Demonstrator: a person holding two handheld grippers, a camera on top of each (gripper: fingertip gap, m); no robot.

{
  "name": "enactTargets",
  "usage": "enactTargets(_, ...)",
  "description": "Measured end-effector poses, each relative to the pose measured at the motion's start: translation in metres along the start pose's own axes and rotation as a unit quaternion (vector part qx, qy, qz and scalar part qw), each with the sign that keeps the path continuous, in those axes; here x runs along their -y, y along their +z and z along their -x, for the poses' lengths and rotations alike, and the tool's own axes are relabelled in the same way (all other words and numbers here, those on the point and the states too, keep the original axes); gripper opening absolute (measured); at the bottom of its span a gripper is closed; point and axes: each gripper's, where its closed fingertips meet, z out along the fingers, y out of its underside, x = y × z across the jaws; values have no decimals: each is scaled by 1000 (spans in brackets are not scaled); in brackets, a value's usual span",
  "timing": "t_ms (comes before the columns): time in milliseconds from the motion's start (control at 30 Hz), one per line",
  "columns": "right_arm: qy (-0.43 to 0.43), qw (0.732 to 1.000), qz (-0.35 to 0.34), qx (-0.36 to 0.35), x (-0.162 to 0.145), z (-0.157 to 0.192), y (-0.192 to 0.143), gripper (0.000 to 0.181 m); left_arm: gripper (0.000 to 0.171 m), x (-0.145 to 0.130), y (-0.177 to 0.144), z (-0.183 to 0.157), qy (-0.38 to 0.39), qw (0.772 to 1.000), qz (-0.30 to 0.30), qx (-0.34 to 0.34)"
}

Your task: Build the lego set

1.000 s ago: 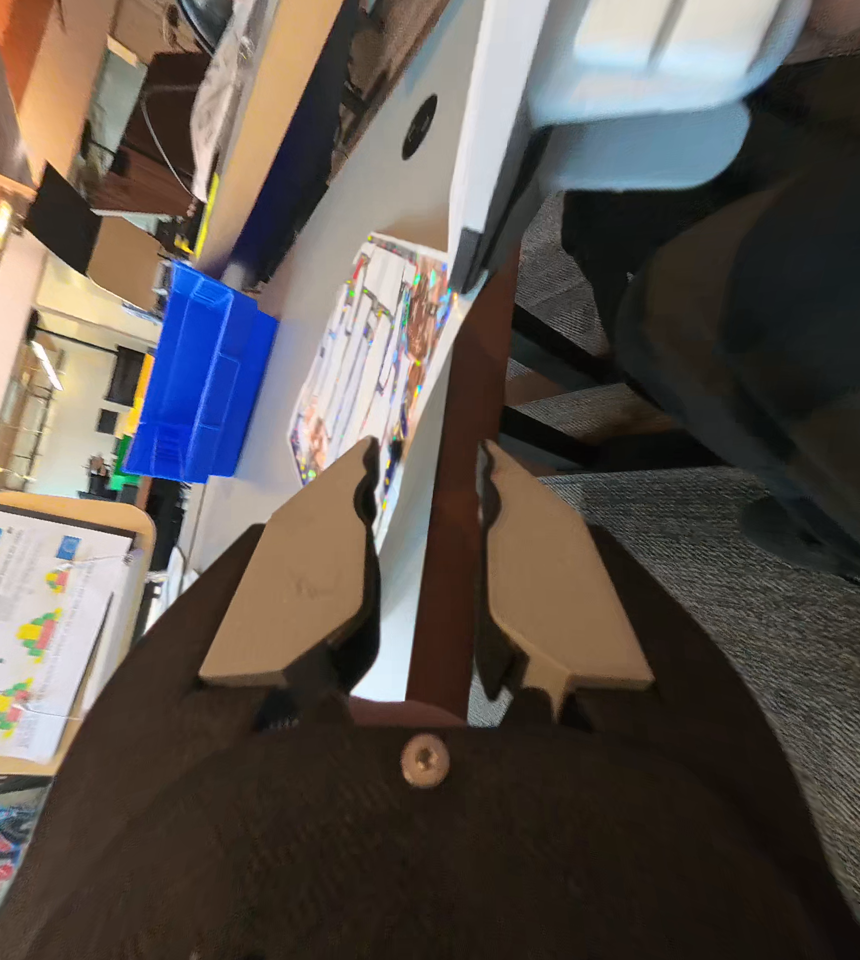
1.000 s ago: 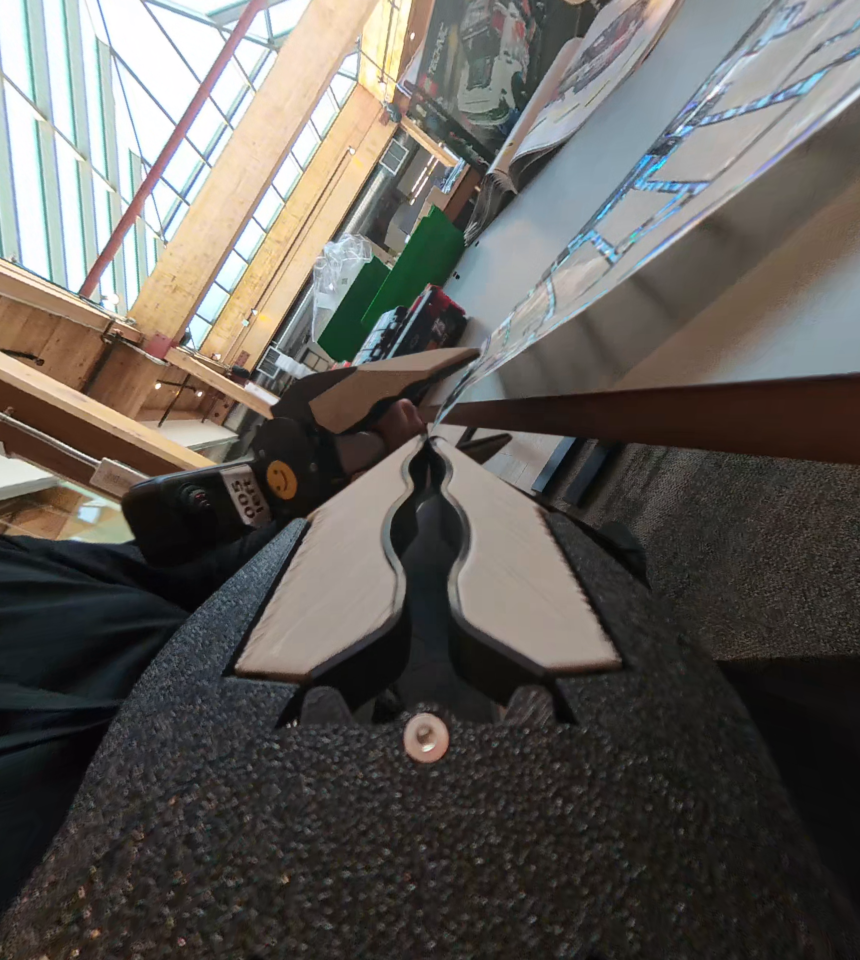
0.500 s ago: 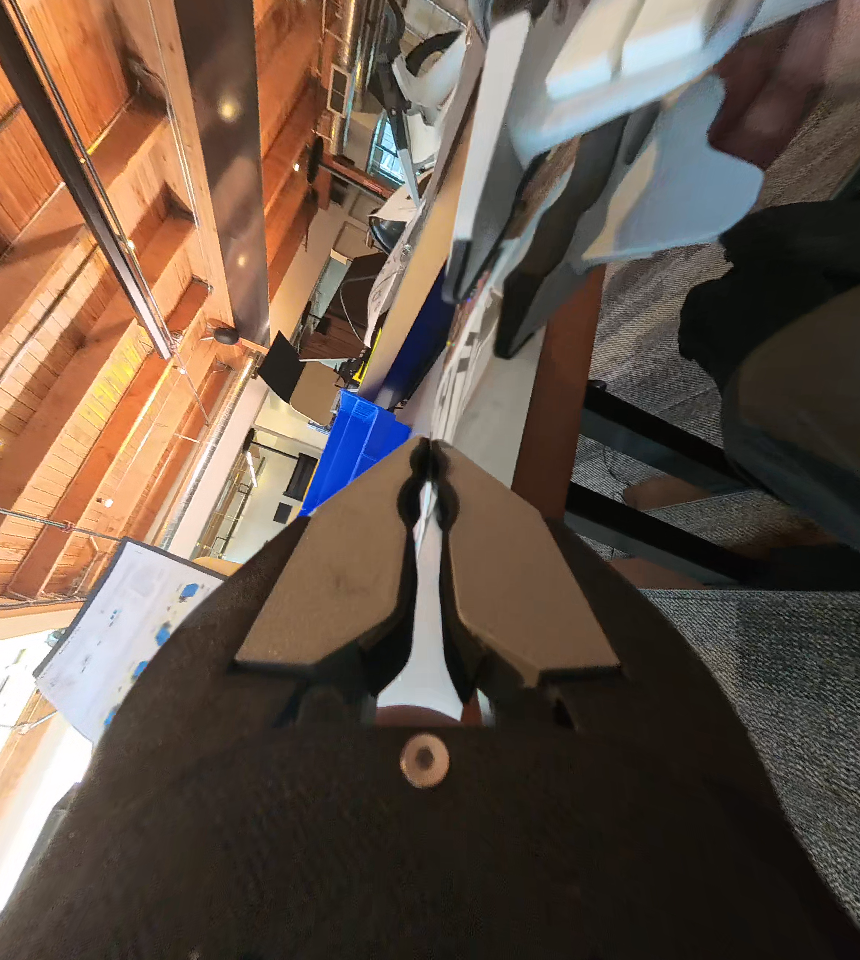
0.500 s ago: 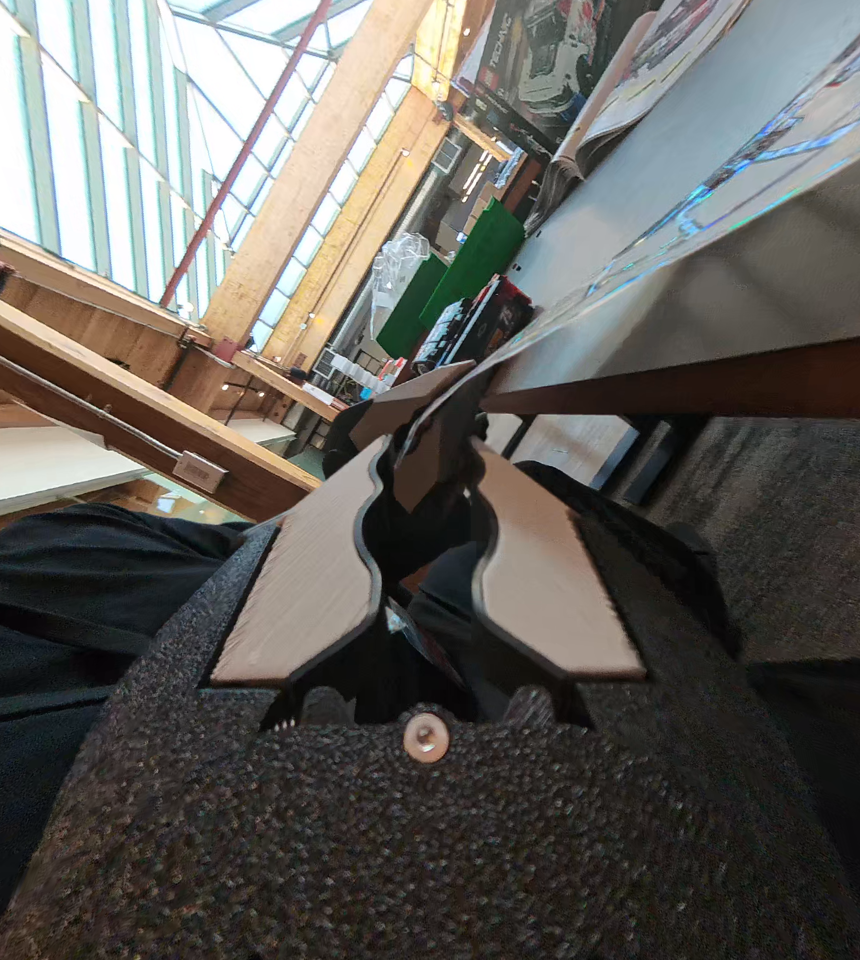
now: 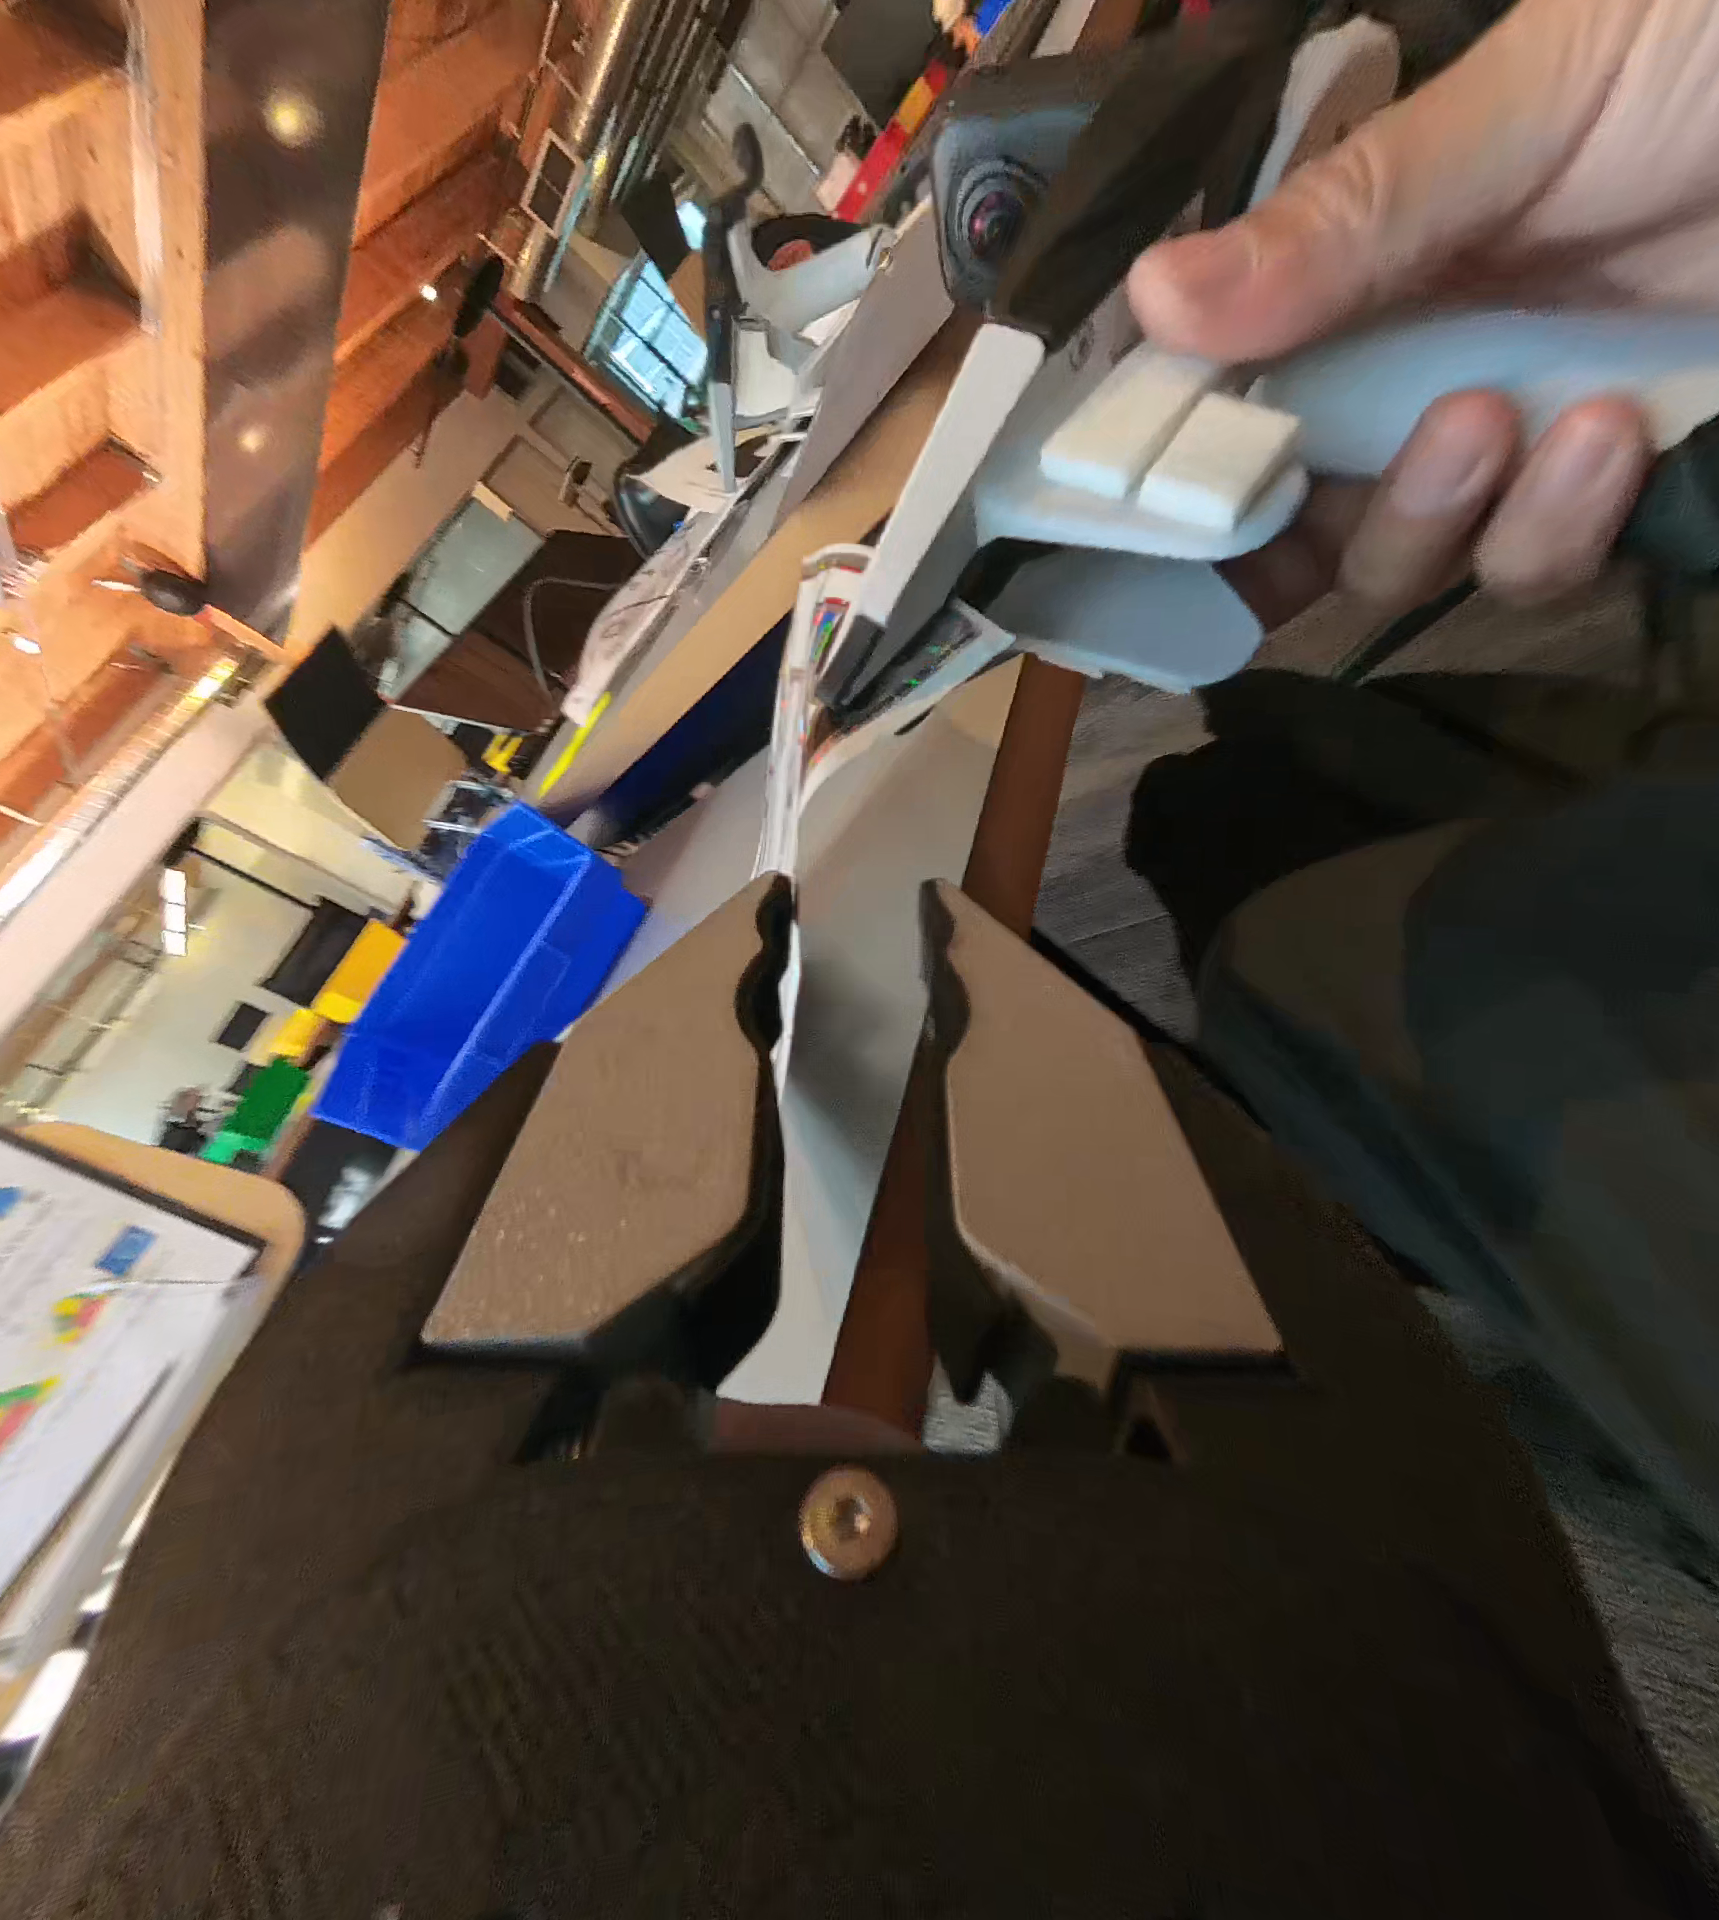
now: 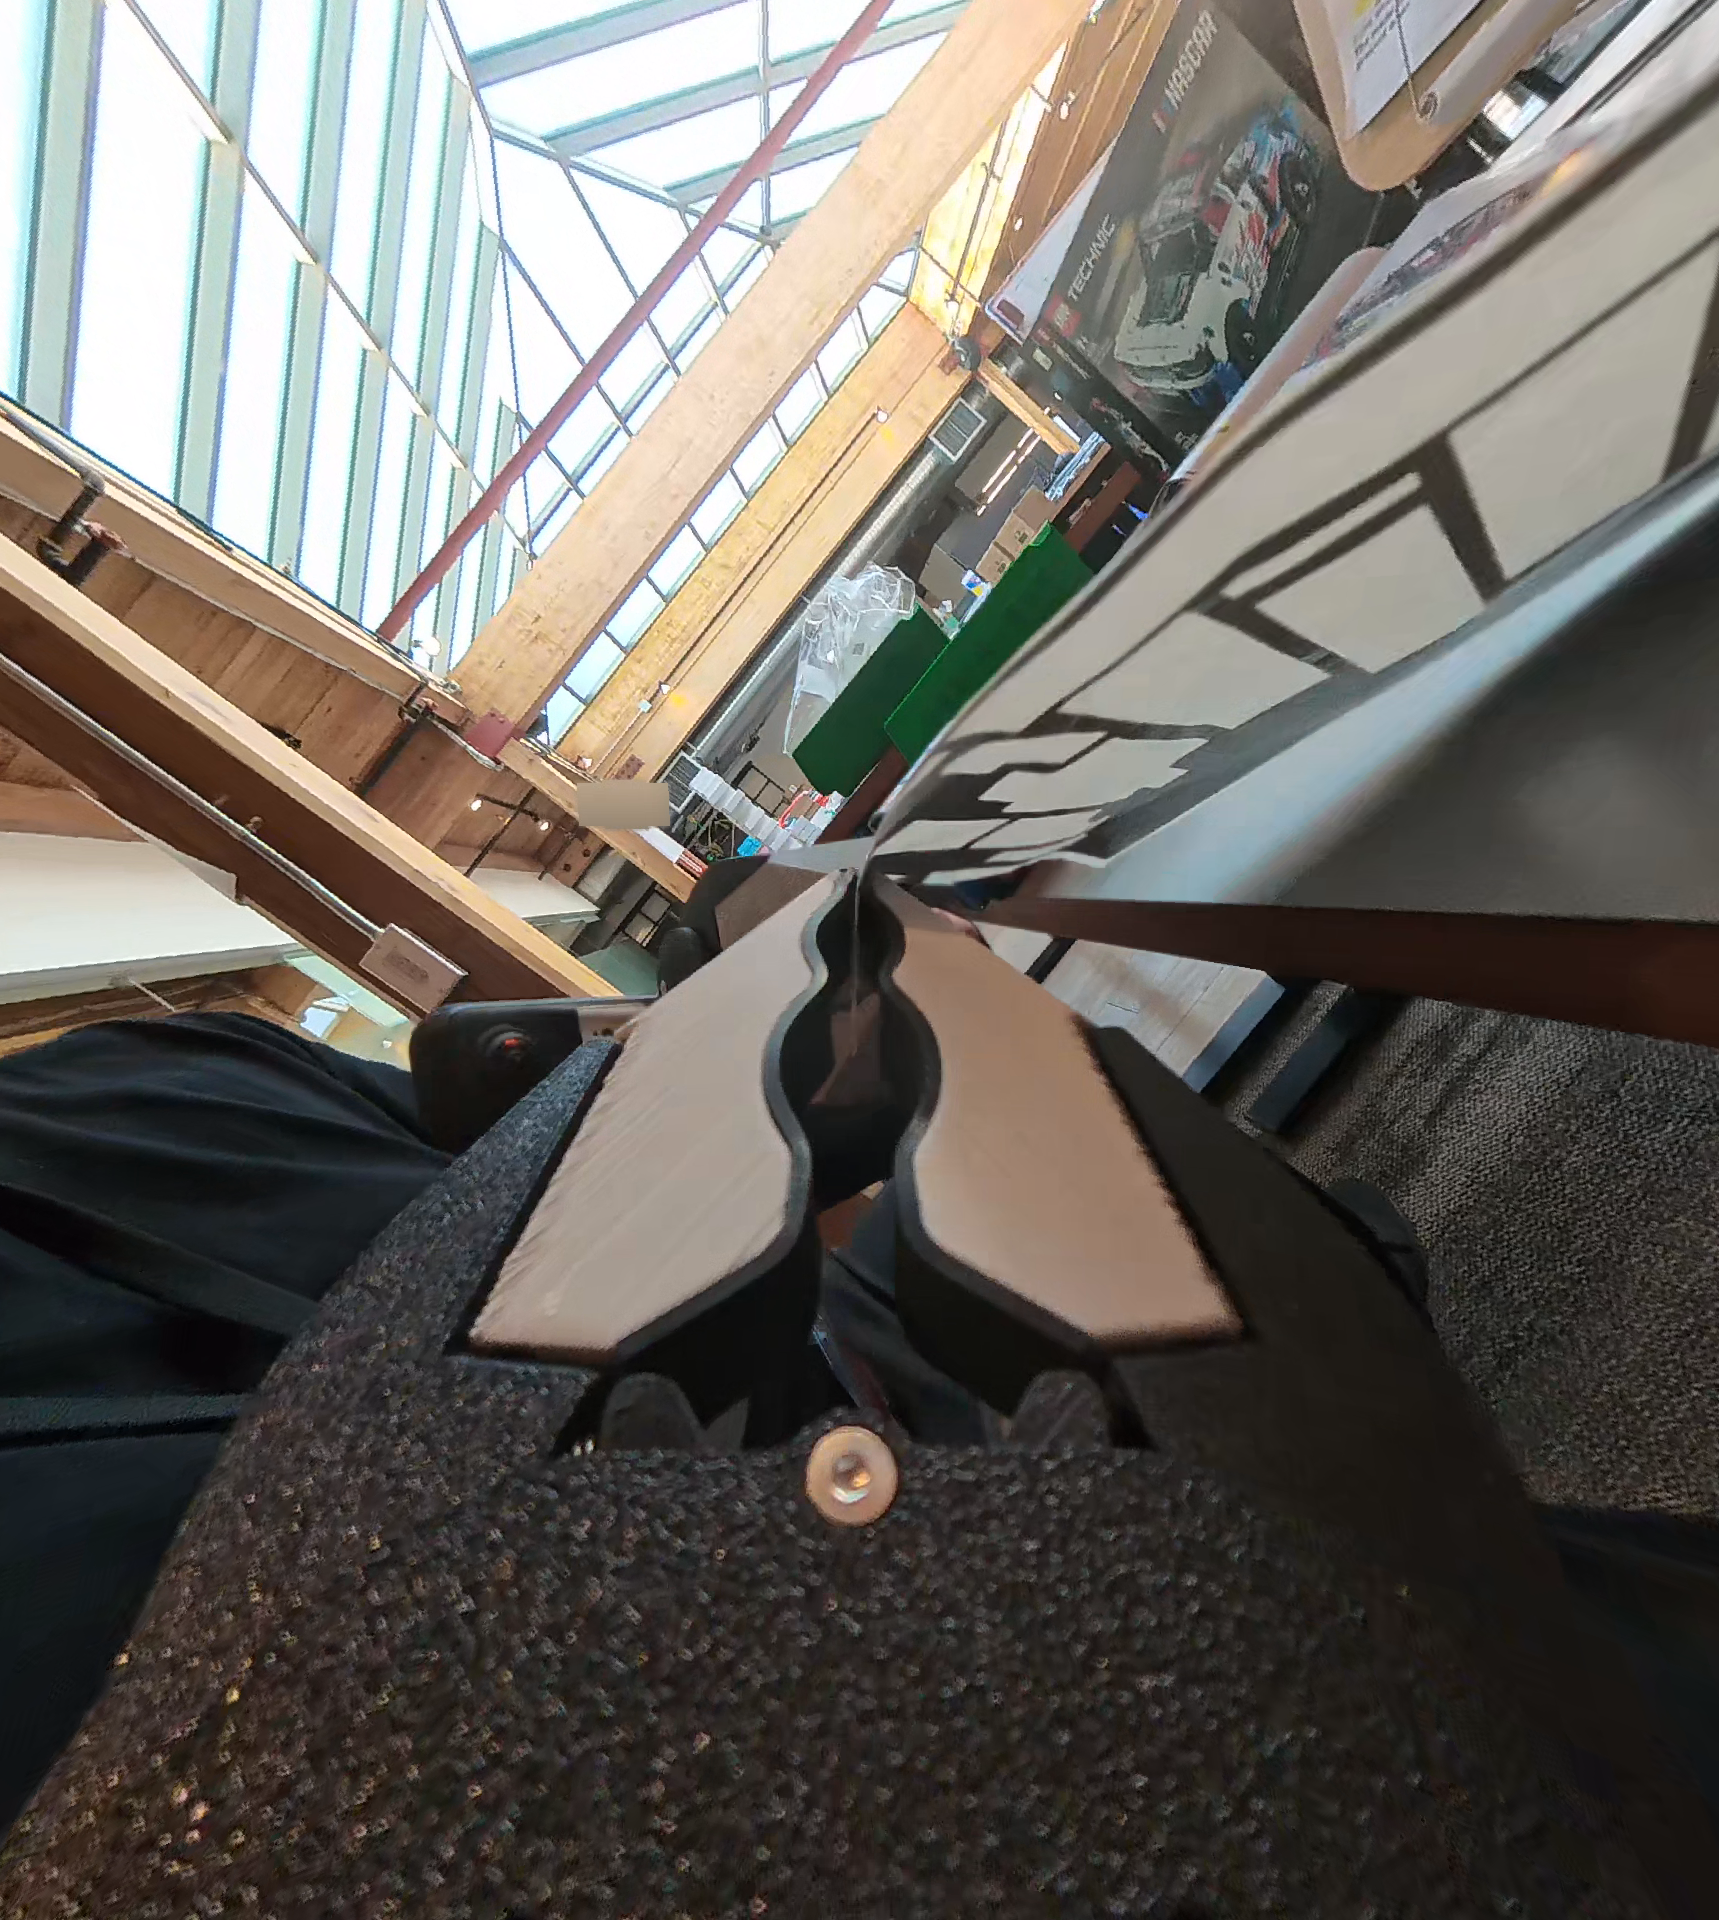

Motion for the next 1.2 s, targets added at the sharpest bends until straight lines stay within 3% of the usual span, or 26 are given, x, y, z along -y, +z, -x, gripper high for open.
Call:
enactTargets(167, 8, 1000, 1, 6, 4, 6, 5, 0, 26, 11, 3, 6, -18, 999, 8, -36)
enactTargets(267, 22, 1000, -5, 15, 6, 9, 7, 0, 4, 9, 7, 12, 42, 999, 27, -20)
enactTargets(333, 20, 1000, -2, 15, 5, 10, 9, 0, 0, 8, 8, 14, 43, 998, 33, -16)
enactTargets(567, -40, 999, 14, 3, 4, 14, 10, 0, 0, 12, 8, 12, -104, 993, 16, -52)
enactTargets(733, -66, 998, 2, 22, 8, 20, 13, 0, 0, 20, 6, 13, -258, 961, -17, -99)
enactTargets(867, -90, 996, 12, 7, 6, 17, 15, 0, 0, 20, 5, 16, -311, 943, -27, -116)
enactTargets(1100, -121, 992, 32, -28, 5, 16, 17, 0, 0, 13, 2, 21, -228, 969, -9, -94)
enactTargets(1200, -99, 995, 28, -19, 7, 20, 19, 0, 10, 13, 3, 25, -168, 983, -2, -74)
